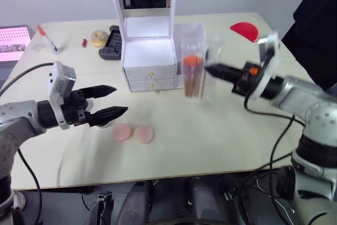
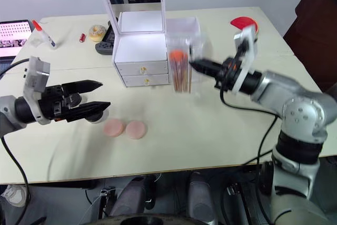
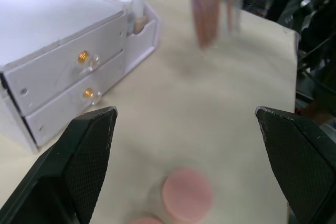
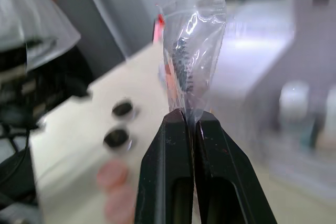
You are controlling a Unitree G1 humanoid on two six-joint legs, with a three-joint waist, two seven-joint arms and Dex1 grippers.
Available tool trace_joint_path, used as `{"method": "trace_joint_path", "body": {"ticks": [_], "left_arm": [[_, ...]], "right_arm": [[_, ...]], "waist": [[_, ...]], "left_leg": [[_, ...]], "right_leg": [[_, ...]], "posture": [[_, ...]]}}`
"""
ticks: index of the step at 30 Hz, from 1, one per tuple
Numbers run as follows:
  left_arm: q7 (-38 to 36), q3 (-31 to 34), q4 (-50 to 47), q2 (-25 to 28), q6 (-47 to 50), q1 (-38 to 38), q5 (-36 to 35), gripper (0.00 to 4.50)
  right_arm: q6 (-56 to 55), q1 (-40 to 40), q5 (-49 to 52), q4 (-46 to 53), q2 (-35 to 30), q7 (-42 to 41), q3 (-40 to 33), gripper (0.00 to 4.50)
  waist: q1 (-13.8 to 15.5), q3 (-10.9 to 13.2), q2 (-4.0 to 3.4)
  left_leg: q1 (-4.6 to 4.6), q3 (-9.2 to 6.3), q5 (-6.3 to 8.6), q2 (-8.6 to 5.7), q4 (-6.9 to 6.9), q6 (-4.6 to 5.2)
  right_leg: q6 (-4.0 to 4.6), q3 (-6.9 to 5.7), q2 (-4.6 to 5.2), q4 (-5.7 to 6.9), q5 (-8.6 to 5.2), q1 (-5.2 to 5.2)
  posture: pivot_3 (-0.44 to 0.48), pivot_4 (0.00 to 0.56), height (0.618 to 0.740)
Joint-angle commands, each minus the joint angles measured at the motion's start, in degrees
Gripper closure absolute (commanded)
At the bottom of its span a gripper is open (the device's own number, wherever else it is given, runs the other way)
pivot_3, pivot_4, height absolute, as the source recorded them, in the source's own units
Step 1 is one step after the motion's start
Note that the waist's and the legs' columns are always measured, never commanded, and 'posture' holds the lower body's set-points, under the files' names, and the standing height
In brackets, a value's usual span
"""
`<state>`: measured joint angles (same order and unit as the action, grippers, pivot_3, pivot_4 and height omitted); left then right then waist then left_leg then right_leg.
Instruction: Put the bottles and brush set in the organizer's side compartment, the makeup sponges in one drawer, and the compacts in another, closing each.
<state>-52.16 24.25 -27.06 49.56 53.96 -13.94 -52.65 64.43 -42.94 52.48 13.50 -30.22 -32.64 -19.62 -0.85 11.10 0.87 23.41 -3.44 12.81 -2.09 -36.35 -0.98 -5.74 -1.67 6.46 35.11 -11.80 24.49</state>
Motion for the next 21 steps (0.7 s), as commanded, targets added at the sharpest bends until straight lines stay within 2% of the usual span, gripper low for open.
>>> {"method": "trace_joint_path", "body": {"ticks": [1,6,14,21], "left_arm": [[1.6,-0.3,-0.3,-0.3,-1.6,-2.0,-1.3,0.07],[5.1,0.0,-0.2,-1.6,-1.6,-5.2,-3.6,0.07],[8.7,0.0,-0.4,-1.8,-1.6,-6.4,-6.0,0.07],[10.1,0.8,-1.5,-1.5,-1.6,-5.3,-7.2,0.07]], "right_arm": [[-7.0,-7.9,-4.1,-9.2,1.3,1.7,1.3,4.50],[-21.9,-19.0,-16.2,-29.5,2.5,1.3,6.5,4.50],[-43.9,-29.5,-26.8,-59.7,7.3,-4.3,9.2,4.50],[-56.5,-34.9,-33.7,-76.9,10.9,-3.4,9.8,4.50]], "waist": [[0.0,0.0,0.00],[0.0,0.0,0.02],[-0.5,0.0,0.01],[-1.0,0.0,-0.01]], "left_leg": [[0.00,0.00,0.00,0.00,0.03,0.00],[0.03,0.03,-0.01,-0.07,0.03,-0.01],[-0.01,0.04,-0.01,-0.08,0.11,-0.02],[-0.01,-0.01,-0.05,-0.07,0.18,-0.08]], "right_leg": [[0.00,0.00,0.00,-0.01,0.00,0.00],[-0.02,0.01,0.00,-0.02,0.02,0.02],[-0.24,0.02,-0.04,0.01,0.15,0.04],[-0.23,0.03,-0.06,0.03,0.15,0.06]], "posture": [[0.000,0.150,0.737],[0.000,0.150,0.737],[0.000,0.150,0.737],[0.000,0.150,0.737]]}}
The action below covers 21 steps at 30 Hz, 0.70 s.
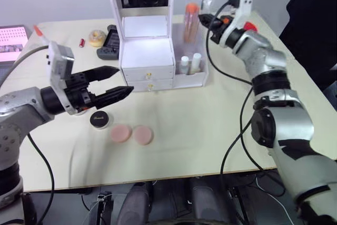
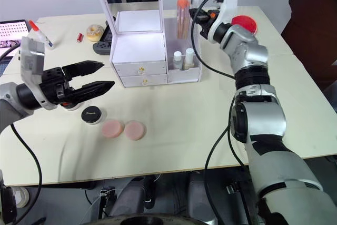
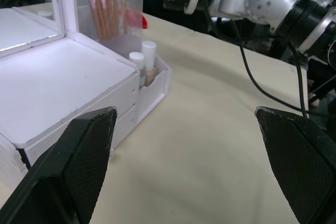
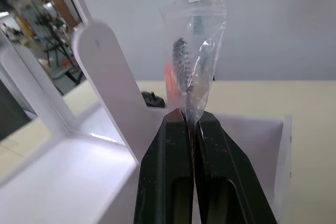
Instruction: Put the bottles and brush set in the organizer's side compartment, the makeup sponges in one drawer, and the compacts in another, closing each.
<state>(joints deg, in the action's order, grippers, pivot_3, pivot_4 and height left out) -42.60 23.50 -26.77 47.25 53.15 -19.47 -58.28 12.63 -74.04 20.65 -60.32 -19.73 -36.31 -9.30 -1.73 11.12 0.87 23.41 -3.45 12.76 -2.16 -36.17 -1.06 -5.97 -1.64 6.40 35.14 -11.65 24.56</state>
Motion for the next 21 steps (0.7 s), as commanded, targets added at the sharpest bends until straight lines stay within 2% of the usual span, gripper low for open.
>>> {"method": "trace_joint_path", "body": {"ticks": [1,3,6,13,16,18,21], "left_arm": [[0.7,1.6,-1.9,0.9,-0.8,0.4,-1.7,0.07],[1.0,1.7,-2.1,1.0,-0.9,0.8,-1.9,0.07],[1.3,1.9,-2.2,1.3,-1.0,1.2,-2.3,0.00],[1.3,1.5,-2.1,1.6,-1.6,1.8,-1.9,0.00],[1.3,1.4,-1.9,1.8,-1.8,1.8,-1.8,0.00],[0.9,1.5,-1.5,1.9,-2.1,2.1,-1.4,0.00],[-0.1,2.0,-0.5,2.5,-3.0,4.1,0.2,0.00]], "right_arm": [[-5.6,-4.4,-2.4,-4.5,0.7,0.4,-0.7,4.50],[-6.6,-5.1,-3.6,-7.0,1.1,1.2,-0.8,4.50],[-7.4,-5.8,-4.5,-9.0,1.3,1.3,-1.4,3.52],[-6.5,-7.1,-3.9,-8.3,0.9,-0.9,-3.4,0.16],[-5.4,-6.9,-4.2,-6.1,0.2,-3.1,-3.1,0.07],[-2.9,-5.2,-3.7,-1.2,-1.0,-5.9,-2.6,0.07],[6.6,2.8,-0.9,16.5,-4.6,-10.2,-1.8,0.07]], "waist": [[-0.2,0.0,0.00],[-0.3,0.0,0.00],[-0.6,0.0,0.00],[-0.8,0.0,-0.02],[-0.8,0.0,-0.02],[-0.8,0.0,-0.03],[-0.4,0.0,-0.03]], "left_leg": [[0.00,0.00,-0.02,0.00,0.00,-0.03],[0.01,-0.02,-0.04,0.00,0.01,-0.07],[0.01,-0.04,-0.05,-0.01,0.03,-0.08],[0.00,-0.04,-0.04,-0.01,0.07,-0.08],[-0.01,-0.04,-0.05,-0.01,0.07,-0.08],[-0.01,-0.04,-0.04,-0.01,0.06,-0.08],[0.00,-0.06,-0.04,0.00,0.07,-0.08]], "right_leg": [[0.00,0.01,0.00,0.00,0.00,0.00],[0.00,0.01,0.00,0.00,0.00,0.00],[0.00,0.01,0.00,0.00,0.00,0.00],[0.00,0.01,-0.01,0.00,0.00,0.00],[0.00,0.01,-0.01,0.01,0.00,0.01],[0.00,0.01,-0.01,0.02,0.00,0.00],[0.00,0.00,-0.01,0.03,0.00,0.00]], "posture": [[0.000,0.150,0.737],[0.000,0.150,0.737],[0.000,0.150,0.737],[0.000,0.150,0.737],[0.000,0.150,0.737],[0.000,0.150,0.737],[0.000,0.150,0.737]]}}
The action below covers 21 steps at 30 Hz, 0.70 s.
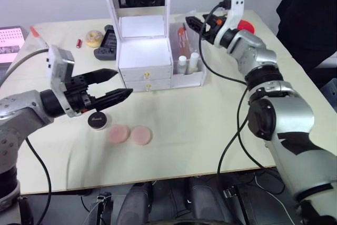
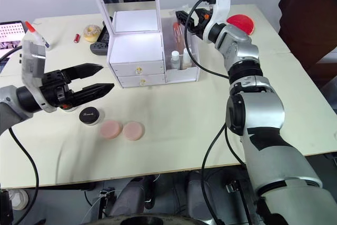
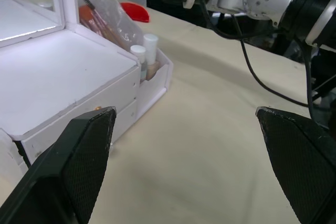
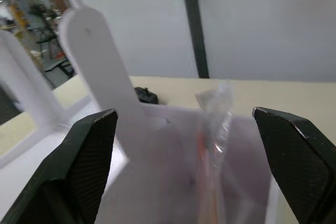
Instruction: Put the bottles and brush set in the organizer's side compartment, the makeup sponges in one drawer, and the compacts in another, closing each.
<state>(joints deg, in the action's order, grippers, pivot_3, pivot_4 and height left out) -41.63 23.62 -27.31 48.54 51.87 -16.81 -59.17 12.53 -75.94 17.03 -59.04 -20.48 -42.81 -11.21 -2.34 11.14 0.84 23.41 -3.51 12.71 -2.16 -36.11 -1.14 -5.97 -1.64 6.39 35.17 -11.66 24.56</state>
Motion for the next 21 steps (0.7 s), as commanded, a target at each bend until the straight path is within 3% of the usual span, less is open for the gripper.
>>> {"method": "trace_joint_path", "body": {"ticks": [1,6,9,15,21], "left_arm": [[-1.3,2.3,0.6,1.4,-2.2,2.2,1.5,0.00],[-2.5,4.7,3.5,2.6,-4.1,6.3,4.3,0.00],[-3.8,6.8,6.3,3.5,-5.7,9.3,6.6,0.00],[-7.3,11.2,12.0,5.1,-10.4,17.2,13.3,0.00],[-10.1,17.2,20.9,5.2,-18.3,26.4,21.5,0.00]], "right_arm": [[10.5,8.6,3.8,23.1,-5.6,-4.7,0.5,0.07],[25.6,28.8,13.0,56.5,-16.1,-8.9,-2.0,0.07],[29.1,40.3,18.3,69.0,-22.4,-12.3,-6.5,0.07],[26.9,61.7,20.1,77.5,-30.5,-18.6,-18.3,0.07],[21.6,81.9,16.5,73.4,-32.8,-23.1,-33.8,0.07]], "waist": [[0.5,0.0,0.00],[1.6,0.0,-0.03],[1.5,0.0,-0.07],[1.8,0.0,-0.02],[2.3,0.0,0.03]], "left_leg": [[0.00,-0.03,0.00,0.00,0.02,0.00],[0.03,-0.01,0.01,-0.01,0.02,0.01],[0.02,0.02,0.01,0.02,-0.02,0.02],[-0.03,0.12,0.02,0.17,-0.05,0.01],[0.05,0.23,0.05,0.09,-0.12,0.01]], "right_leg": [[0.00,-0.01,0.01,0.00,0.00,-0.01],[-0.02,-0.02,0.05,-0.01,-0.03,0.02],[0.16,-0.01,0.05,0.01,-0.14,0.03],[0.09,-0.01,0.08,-0.07,-0.30,-0.01],[0.15,-0.01,0.39,-0.18,-0.31,-0.02]], "posture": [[0.000,0.150,0.737],[0.000,0.150,0.737],[0.000,0.150,0.737],[0.000,0.150,0.737],[0.000,0.150,0.737]]}}
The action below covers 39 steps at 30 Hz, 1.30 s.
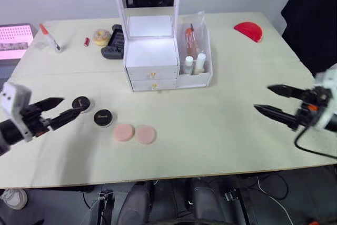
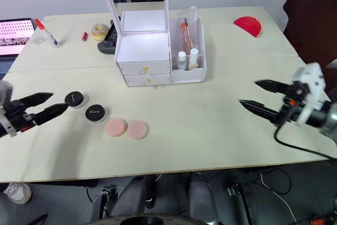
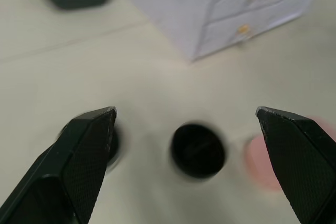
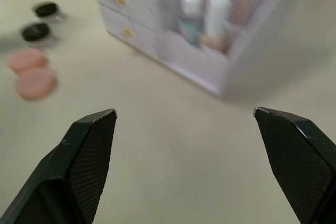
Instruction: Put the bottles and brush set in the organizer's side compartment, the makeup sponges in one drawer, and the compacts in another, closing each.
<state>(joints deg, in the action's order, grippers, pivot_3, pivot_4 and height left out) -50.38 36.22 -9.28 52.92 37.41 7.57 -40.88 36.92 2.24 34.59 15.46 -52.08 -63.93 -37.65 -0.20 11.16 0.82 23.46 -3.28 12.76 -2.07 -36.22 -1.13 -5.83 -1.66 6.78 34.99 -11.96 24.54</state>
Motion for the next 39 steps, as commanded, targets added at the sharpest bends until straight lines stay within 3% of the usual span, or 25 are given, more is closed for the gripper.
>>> {"method": "trace_joint_path", "body": {"ticks": [1,7,25,28,32,37,39], "left_arm": [[-1.7,5.4,3.9,0.8,-4.7,2.8,3.9,0.00],[-2.7,7.4,6.4,0.3,-6.8,4.9,5.6,0.00],[0.7,5.4,-1.9,-2.2,-2.9,2.7,3.6,0.00],[5.4,4.0,-8.3,-6.4,-0.9,1.9,1.6,0.00],[17.0,-1.1,-20.9,-16.3,1.7,1.3,-0.4,0.00],[32.2,-12.9,-34.9,-28.4,4.1,0.9,1.5,0.00],[39.6,-21.2,-38.6,-33.0,4.8,-0.8,6.3,0.00]], "right_arm": [[-3.8,5.6,-1.2,-2.0,-1.0,-2.4,-8.9,0.07],[-8.1,10.8,-2.4,-2.8,1.0,-1.3,-9.2,0.07],[-6.6,4.8,1.2,1.5,1.1,5.6,-2.5,0.07],[-2.4,-0.3,4.8,5.1,1.5,10.1,0.2,0.07],[1.5,-8.4,6.8,8.4,2.2,16.1,6.9,0.07],[2.6,-15.9,6.4,8.7,2.9,18.9,14.4,0.07],[2.6,-18.9,6.3,7.5,3.6,19.7,16.7,0.07]], "waist": [[0.1,0.0,0.04],[0.1,-0.1,-0.01],[0.9,-0.1,-0.01],[0.8,-0.1,0.00],[0.9,-0.1,0.04],[1.2,-0.1,0.12],[1.1,-0.1,0.14]], "left_leg": [[-0.04,0.00,0.01,0.02,0.01,-0.01],[0.02,0.05,0.14,0.57,0.16,-0.23],[0.04,0.54,0.17,0.69,0.10,-0.13],[-0.01,0.50,0.17,0.81,0.06,-0.12],[-0.05,0.56,0.16,0.83,0.03,-0.12],[-0.01,0.69,0.14,0.78,-0.04,-0.09],[-0.02,0.74,0.14,0.75,-0.15,-0.08]], "right_leg": [[-0.12,0.00,0.01,-0.05,-0.08,-0.03],[0.02,-0.19,-0.06,-0.68,0.01,-0.12],[0.28,-0.31,-0.21,-0.74,0.23,-0.07],[0.25,-0.28,-0.22,-0.74,0.26,-0.07],[0.14,-0.22,-0.24,-0.74,0.45,-0.09],[0.25,-0.23,-0.33,-0.71,0.63,-0.13],[0.20,-0.19,-0.32,-0.69,0.69,-0.19]], "posture": [[0.000,0.150,0.737],[0.000,0.150,0.737],[0.000,0.150,0.737],[0.000,0.150,0.737],[0.000,0.150,0.737],[0.000,0.150,0.737],[0.000,0.150,0.737]]}}
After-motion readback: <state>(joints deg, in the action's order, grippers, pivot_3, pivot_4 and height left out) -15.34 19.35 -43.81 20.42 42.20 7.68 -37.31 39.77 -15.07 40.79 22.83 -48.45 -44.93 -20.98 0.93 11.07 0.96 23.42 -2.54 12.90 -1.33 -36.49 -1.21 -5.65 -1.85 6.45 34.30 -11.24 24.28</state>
